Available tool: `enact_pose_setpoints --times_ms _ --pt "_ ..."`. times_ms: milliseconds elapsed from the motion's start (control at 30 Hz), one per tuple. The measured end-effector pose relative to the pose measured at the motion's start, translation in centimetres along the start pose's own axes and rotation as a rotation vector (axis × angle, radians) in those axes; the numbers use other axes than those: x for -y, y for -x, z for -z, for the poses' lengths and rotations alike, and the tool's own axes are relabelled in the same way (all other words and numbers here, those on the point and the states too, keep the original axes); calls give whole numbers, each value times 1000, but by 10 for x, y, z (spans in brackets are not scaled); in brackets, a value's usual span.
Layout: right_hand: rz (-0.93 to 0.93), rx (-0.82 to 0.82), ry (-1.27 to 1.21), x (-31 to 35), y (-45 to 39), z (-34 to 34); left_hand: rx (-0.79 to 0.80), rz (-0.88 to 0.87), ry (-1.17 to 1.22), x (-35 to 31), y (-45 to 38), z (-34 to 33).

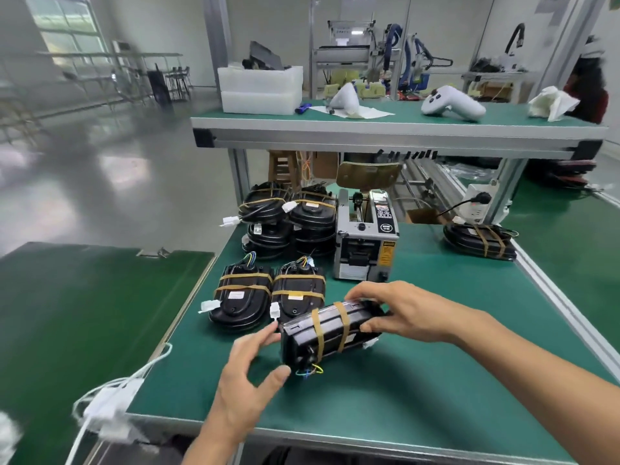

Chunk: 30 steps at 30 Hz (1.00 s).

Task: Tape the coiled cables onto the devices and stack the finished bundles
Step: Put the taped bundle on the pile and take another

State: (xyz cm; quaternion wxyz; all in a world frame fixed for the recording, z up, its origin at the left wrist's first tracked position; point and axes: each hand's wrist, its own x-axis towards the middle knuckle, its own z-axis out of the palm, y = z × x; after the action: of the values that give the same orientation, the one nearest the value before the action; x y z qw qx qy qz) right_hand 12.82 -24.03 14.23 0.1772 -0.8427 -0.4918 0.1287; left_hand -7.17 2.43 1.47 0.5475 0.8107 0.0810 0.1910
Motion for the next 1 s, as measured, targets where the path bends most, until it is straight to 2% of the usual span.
enact_pose_setpoints --times_ms 167,433,600,667,700,767,867,933,1000 --pt "13 24 6 -3 -13 -7 50 -20 21 1 -5 -14" --pt "49 -1 32 -8 -17 -17 22 22 71 -3 -7 -16" --pt "10 7 27 -7 -9 -15 31 31 109 -2 -7 -17" --pt "-30 39 -64 -3 -4 -12 35 32 135 0 -7 -17" --pt "-64 16 -190 -1 -3 -10 35 27 141 1 -7 -16" --pt "-139 -171 -494 -4 -7 -7 37 19 158 4 -6 -16" --pt "-376 -621 -651 -19 -33 -10 33 10 158 4 -6 -16" --pt "-581 -773 -746 -30 -53 -17 26 -9 156 3 -6 -15" --pt "-711 -828 -838 -39 -73 -24 26 -28 159 3 -6 -15"
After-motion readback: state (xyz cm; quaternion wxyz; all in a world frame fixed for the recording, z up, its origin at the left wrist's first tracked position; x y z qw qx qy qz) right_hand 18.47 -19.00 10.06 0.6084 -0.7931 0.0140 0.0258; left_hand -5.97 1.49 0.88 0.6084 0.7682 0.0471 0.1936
